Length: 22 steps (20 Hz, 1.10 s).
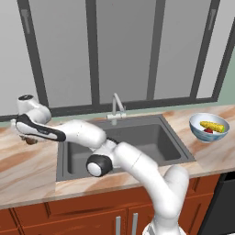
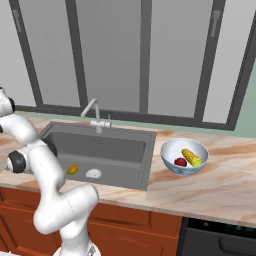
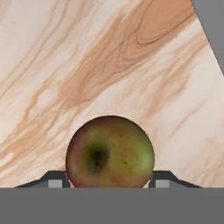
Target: There is a mixed pile of frozen fruits and vegetables on the counter. Locate all the frozen vegetables and place the items in a bowl on the counter. Take all the frozen fruits and defrost them in a running sink.
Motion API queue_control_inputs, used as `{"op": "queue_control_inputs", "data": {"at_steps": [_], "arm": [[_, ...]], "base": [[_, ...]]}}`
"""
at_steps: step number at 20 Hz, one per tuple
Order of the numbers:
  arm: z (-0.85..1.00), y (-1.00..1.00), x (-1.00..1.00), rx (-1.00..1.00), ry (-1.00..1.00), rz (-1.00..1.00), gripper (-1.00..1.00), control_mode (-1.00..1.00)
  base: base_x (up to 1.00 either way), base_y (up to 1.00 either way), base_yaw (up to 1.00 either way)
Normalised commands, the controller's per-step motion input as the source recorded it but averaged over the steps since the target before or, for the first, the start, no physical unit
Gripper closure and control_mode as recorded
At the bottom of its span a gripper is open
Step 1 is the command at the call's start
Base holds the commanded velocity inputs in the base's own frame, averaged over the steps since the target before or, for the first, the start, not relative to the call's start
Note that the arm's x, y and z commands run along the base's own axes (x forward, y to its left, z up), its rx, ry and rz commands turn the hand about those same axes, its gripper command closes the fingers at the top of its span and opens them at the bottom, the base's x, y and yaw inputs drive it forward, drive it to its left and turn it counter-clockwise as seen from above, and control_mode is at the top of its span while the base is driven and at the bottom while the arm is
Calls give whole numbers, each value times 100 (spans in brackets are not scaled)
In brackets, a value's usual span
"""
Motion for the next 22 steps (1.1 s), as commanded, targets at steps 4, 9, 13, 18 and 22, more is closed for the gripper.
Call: {"op": "queue_control_inputs", "data": {"at_steps": [4, 9, 13, 18, 22], "arm": [[66, -100, -52, -28, 34, -19, 100, -100], [21, -97, -100, -16, -2, -25, 100, -100], [28, -100, -100, -18, -2, -18, 100, -100], [10, -100, -100, -23, 10, 0, 100, -100], [-41, -100, -79, -18, 39, -1, 100, -100]], "base": [[0, 0, 0], [0, 0, 0], [0, 0, 0], [0, 0, 0], [0, 0, 0]]}}
